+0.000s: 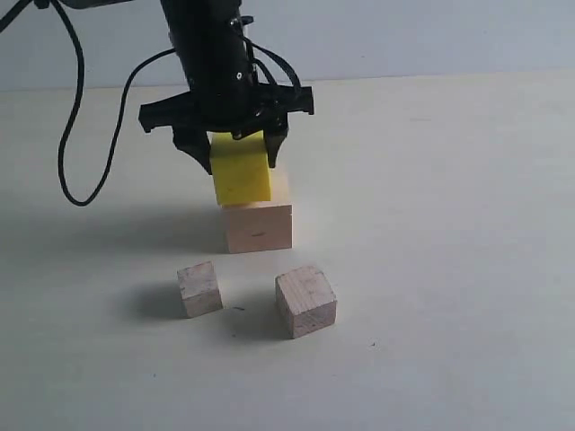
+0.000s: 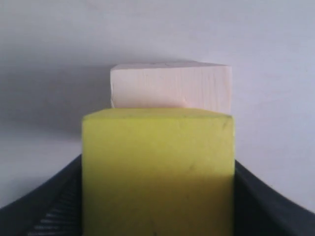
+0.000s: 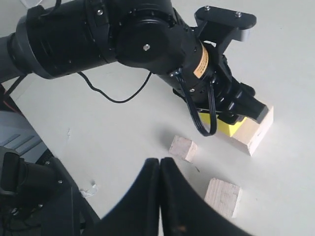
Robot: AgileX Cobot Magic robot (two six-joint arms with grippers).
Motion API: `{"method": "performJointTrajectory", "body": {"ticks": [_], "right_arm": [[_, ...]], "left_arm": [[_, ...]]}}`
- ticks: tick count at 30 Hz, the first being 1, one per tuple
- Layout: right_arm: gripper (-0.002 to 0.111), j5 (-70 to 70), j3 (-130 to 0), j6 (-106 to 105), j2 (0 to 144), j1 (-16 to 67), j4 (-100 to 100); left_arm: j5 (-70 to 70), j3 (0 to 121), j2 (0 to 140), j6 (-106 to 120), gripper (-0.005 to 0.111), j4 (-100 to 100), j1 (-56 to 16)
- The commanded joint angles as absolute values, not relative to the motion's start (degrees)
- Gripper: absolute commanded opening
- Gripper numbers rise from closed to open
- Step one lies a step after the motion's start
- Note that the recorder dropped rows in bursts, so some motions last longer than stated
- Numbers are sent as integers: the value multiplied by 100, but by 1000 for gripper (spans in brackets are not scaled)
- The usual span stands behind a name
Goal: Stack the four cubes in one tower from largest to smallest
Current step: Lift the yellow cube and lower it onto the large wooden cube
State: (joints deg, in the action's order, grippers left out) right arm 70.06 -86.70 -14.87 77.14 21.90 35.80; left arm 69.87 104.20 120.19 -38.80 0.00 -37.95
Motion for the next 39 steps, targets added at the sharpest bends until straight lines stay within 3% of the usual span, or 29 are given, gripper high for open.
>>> {"method": "performJointTrajectory", "body": {"ticks": [1, 39], "right_arm": [[0, 6996, -8551, -1538, 7681, 2198, 3593], [0, 6996, -8551, -1550, 7679, 2198, 3580]], "left_arm": [[6706, 10397, 11960, -3935, 1, 0, -4030], [6526, 10397, 12008, -4371, 1, 583, -4120]]}}
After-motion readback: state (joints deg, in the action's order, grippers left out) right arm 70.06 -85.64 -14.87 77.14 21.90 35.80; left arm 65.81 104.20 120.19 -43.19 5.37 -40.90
